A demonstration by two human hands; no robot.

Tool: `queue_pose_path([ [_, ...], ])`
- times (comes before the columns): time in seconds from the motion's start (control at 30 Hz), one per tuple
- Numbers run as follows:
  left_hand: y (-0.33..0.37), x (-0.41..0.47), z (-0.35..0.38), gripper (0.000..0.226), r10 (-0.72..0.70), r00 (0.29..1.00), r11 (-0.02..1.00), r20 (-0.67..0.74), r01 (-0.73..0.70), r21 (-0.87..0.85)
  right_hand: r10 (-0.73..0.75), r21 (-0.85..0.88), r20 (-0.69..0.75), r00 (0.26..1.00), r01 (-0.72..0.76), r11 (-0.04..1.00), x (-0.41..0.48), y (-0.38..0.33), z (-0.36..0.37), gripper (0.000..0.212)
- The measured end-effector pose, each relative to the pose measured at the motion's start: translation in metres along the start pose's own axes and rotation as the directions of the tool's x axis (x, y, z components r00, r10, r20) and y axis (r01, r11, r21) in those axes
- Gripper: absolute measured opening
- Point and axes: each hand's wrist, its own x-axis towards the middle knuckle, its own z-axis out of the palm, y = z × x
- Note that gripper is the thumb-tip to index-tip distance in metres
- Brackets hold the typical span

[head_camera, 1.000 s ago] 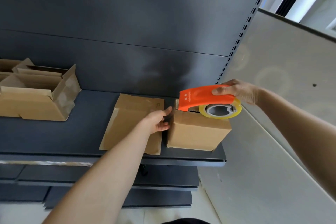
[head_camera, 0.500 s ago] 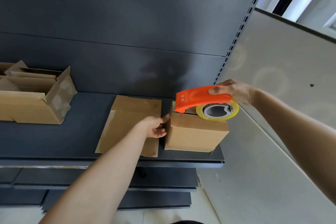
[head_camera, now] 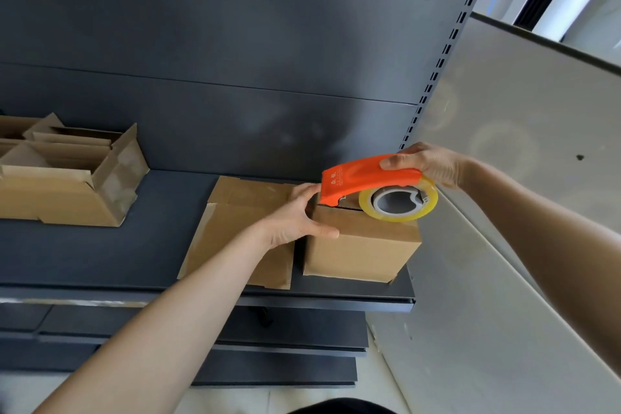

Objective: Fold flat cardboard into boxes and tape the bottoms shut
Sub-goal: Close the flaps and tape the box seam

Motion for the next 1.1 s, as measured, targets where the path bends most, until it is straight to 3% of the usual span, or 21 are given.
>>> queue_pose_path([
  [0.07,0.004,0.001,0.003,0.099,0.007,1.0,0.994,0.001,-0.007,0.106,0.001,-0.006,0.01,1.0,-0.001,1.0,0.001,0.0,-0.001,0.072],
  [0.33,0.017,0.009,0.002,0.105,-0.068,0.997,0.973,0.028,0.06,0.221,-0.011,-0.023,0.015,1.0,0.011,1.0,-0.001,0.001,-0.004,0.072],
  [0.47,0.019,0.014,0.008,0.116,-0.142,0.988,0.965,0.053,0.127,0.229,-0.015,-0.028,0.02,1.0,0.016,0.999,-0.002,0.006,-0.008,0.058],
  [0.67,0.014,0.016,0.008,0.114,-0.11,0.993,0.964,0.052,0.094,0.249,-0.018,-0.031,0.022,1.0,0.018,0.999,-0.006,0.008,-0.013,0.076],
  [0.83,0.017,0.017,0.007,0.106,-0.077,0.995,0.973,0.059,0.062,0.224,-0.012,-0.058,0.033,0.999,0.014,0.998,-0.012,0.011,-0.02,0.053],
  [1.03,0.022,0.014,0.009,0.105,-0.075,0.996,0.971,0.039,0.064,0.23,0.036,-0.072,-0.005,0.999,-0.036,0.997,-0.03,0.034,-0.047,0.068],
  [1.1,0.023,0.013,0.008,0.104,-0.075,0.996,0.97,0.04,0.063,0.236,0.049,-0.062,-0.019,0.999,-0.05,0.997,-0.041,0.047,-0.062,0.089],
])
